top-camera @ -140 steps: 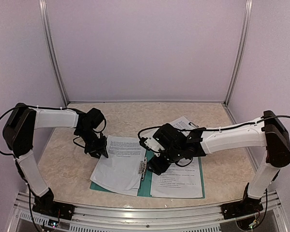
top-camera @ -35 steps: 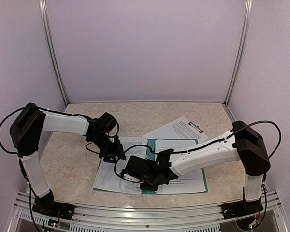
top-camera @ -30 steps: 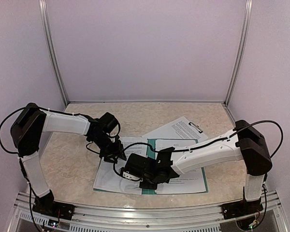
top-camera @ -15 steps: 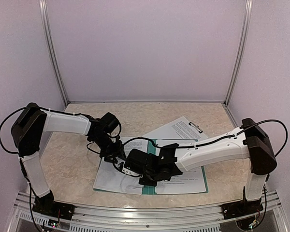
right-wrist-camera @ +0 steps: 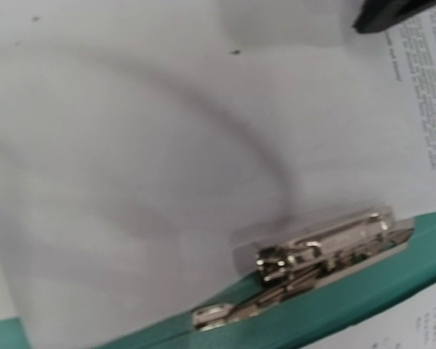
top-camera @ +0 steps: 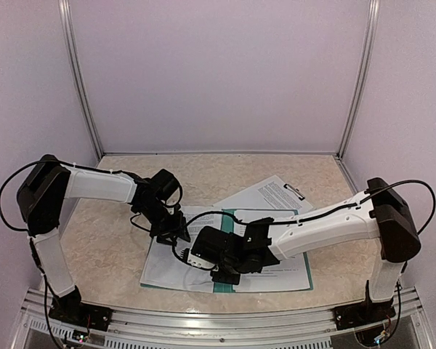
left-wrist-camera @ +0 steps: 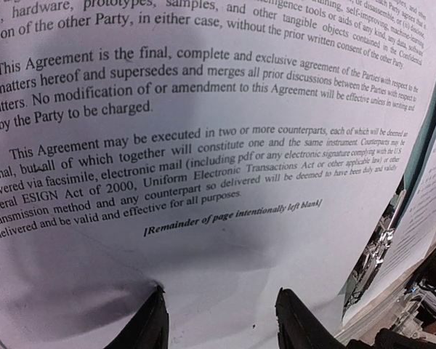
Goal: Put the files into the folder
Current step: Close the spring clip on the folder with some files.
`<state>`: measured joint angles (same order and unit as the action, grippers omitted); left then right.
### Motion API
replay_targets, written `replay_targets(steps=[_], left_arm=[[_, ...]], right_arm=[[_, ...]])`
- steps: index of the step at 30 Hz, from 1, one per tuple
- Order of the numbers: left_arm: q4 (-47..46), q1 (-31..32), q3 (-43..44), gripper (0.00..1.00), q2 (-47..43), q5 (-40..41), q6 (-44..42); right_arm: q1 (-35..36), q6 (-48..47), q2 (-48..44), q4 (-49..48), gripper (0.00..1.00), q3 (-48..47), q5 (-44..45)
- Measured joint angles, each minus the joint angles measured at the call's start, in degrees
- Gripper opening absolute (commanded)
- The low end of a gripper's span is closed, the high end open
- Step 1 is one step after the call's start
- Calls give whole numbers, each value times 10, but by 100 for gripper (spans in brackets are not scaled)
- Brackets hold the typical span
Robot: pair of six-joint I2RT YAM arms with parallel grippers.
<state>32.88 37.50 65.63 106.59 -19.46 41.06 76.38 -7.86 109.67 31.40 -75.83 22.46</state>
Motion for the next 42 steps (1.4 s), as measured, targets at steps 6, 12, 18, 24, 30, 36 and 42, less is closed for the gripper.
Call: replay_targets(steps=[6,12,18,24,30,36,42], left_arm=[[0,0,0,49,0,0,0],[0,0,0,49,0,0,0],[0,0,0,49,0,0,0],[1,0,0,49,0,0,-1],[1,0,1,49,0,0,-2],[1,0,1,49,0,0,-2],[1,0,1,49,1,-1,-2]], right_arm=[[0,0,9,-6,32,2,-6],[0,0,27,-12,30,4,-6],[-5,0,40,-13,29,5,-3],[-9,0,48,-19,26,5,9],[-12,0,54,-25,23,5,24],[-12,2,55,-29,17,5,45],[-12,4,55,-35,10,5,63]])
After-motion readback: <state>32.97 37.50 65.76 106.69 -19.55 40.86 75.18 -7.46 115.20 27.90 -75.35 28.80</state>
